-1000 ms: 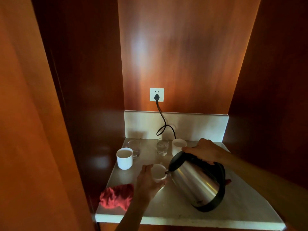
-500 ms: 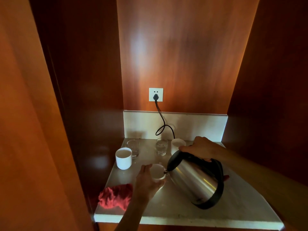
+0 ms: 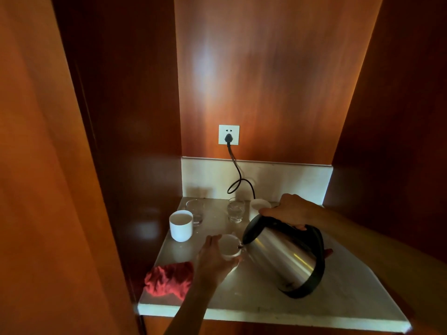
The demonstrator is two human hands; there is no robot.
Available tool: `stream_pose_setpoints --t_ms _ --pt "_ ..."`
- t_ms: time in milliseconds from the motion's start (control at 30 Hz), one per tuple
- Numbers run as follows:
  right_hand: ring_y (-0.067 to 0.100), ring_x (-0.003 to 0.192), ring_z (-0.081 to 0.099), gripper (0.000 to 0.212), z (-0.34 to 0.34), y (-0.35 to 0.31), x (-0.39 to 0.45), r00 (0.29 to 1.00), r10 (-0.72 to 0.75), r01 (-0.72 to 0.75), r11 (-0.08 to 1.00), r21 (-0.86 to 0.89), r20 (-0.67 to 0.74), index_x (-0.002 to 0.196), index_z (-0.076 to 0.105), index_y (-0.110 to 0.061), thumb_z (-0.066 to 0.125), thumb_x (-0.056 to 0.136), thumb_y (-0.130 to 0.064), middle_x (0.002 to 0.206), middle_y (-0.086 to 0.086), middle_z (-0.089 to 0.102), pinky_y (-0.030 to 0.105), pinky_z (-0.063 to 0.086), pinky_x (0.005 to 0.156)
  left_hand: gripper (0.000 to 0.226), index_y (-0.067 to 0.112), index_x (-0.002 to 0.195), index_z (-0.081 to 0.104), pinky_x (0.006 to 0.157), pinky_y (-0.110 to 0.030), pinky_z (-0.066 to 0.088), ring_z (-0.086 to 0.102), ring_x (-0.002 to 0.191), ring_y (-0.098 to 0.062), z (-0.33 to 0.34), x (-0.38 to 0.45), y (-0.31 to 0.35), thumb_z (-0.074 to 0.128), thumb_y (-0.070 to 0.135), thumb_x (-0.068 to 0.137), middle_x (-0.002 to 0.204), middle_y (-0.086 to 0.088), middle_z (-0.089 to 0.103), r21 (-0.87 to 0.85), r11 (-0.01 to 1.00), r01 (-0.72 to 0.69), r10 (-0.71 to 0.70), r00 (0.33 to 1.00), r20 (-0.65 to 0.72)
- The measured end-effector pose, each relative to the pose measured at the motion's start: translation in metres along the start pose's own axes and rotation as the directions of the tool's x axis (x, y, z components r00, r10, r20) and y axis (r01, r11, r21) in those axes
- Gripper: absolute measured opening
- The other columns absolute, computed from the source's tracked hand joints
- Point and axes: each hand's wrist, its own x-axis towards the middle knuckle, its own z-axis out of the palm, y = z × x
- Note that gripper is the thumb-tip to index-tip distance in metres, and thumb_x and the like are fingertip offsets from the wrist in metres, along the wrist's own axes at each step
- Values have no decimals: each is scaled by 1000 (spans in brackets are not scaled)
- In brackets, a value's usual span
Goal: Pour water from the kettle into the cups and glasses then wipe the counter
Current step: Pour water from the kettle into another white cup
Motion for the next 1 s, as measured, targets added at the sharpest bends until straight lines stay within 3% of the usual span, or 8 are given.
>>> stream_pose_setpoints --t_ms 233,367,433,600,867,1000 --pt "12 64 62 47 -2 -2 2 1000 -14 14 1000 -20 9 78 57 -22 62 84 -69 77 0 64 26 47 60 74 33 120 55 88 -17 42 55 102 -5 -1 -1 1 75 64 56 112 15 52 -9 1000 -16 17 1000 12" --pt "13 74 64 50 -1 -2 8 1000 -11 12 999 -42 10 80 57 -22 62 81 -72 84 1 66 28 50 66 79 32 120 55 90 -25 49 58 101 -6 -1 -1 0 70 70 52 112 14 54 -10 1000 -18 18 1000 -1" --pt "13 77 64 52 -2 -2 9 1000 -10 11 999 -49 19 84 57 -21 61 81 -73 86 0 64 28 50 68 75 34 118 55 89 -22 48 57 99 -4 -1 -1 0 72 67 53 112 14 54 -18 1000 -17 17 1000 9" --pt "12 70 62 50 -3 -3 10 1000 -16 17 999 -41 25 80 55 -24 62 80 -74 79 -3 61 26 47 62 83 25 128 52 91 -20 44 55 108 -8 1 1 -3 75 62 59 120 9 53 9 1000 -18 18 1000 19" --pt "15 73 65 51 -7 -8 8 999 -21 23 998 -61 38 79 54 -24 61 81 -75 83 -1 64 26 46 59 76 29 124 53 85 -15 40 51 98 -1 2 2 -2 79 59 58 115 12 53 -4 1000 -18 18 1000 25" --pt "17 70 66 56 -7 -8 10 999 -34 36 996 -79 37 79 60 -19 60 81 -75 78 2 66 26 46 59 83 29 126 53 86 -16 42 57 104 -5 4 3 -2 76 64 54 116 13 54 20 1000 20 -20 1000 18"
